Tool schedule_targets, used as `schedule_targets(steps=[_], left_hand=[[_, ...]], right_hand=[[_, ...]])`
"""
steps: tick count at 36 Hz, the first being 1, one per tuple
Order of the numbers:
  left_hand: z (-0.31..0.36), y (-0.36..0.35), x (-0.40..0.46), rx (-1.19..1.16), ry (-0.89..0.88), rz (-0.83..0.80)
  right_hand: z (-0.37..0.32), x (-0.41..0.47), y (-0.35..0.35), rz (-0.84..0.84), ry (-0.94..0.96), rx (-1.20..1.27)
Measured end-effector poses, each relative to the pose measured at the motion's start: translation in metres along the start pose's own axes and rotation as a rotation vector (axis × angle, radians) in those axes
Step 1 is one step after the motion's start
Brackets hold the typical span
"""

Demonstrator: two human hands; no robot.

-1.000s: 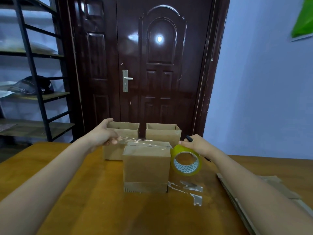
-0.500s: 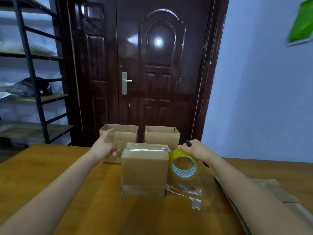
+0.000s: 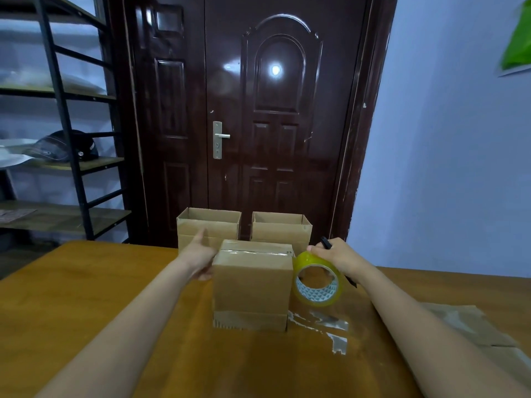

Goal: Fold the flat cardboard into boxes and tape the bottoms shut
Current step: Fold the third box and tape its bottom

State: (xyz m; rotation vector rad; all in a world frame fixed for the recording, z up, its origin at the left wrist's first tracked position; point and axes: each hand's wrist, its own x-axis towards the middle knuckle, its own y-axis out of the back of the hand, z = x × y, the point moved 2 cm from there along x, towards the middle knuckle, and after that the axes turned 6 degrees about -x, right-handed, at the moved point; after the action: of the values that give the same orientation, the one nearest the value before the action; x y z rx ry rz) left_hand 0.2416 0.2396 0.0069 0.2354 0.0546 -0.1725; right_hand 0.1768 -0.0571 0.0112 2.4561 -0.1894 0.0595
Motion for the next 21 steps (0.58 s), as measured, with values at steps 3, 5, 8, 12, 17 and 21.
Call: schedule_targets(steps=[3,5,8,12,17,21], left_hand=[[0.001,-0.002,-0.001,0.013,0.054,-0.023],[-0.001,-0.002,-0.002,0.02,0.108,-0.04],[-0.015,0.001,-0.005,0.095,0.201,-0.07],[-0.042,-0.006,-0.013,-0.021,0.306,-0.082],[-0.053,-0.003,0.002,-0.041,0.122,0.246],[-0.029,0.004,-0.004,-0.293,-0.169,0.276]], right_hand=[[-0.002,-0.001,0.0,0.005,-0.005,-0.008],[-0.003,-0.002,0.0,0.008,-0.013,-0.017],[-0.003,-0.003,0.001,0.012,-0.025,-0.019],[-0.004,-0.004,0.001,0.008,-0.021,-0.031],[-0.005,-0.004,0.002,-0.002,-0.013,-0.027],[-0.003,-0.003,0.001,0.005,-0.013,-0.027]])
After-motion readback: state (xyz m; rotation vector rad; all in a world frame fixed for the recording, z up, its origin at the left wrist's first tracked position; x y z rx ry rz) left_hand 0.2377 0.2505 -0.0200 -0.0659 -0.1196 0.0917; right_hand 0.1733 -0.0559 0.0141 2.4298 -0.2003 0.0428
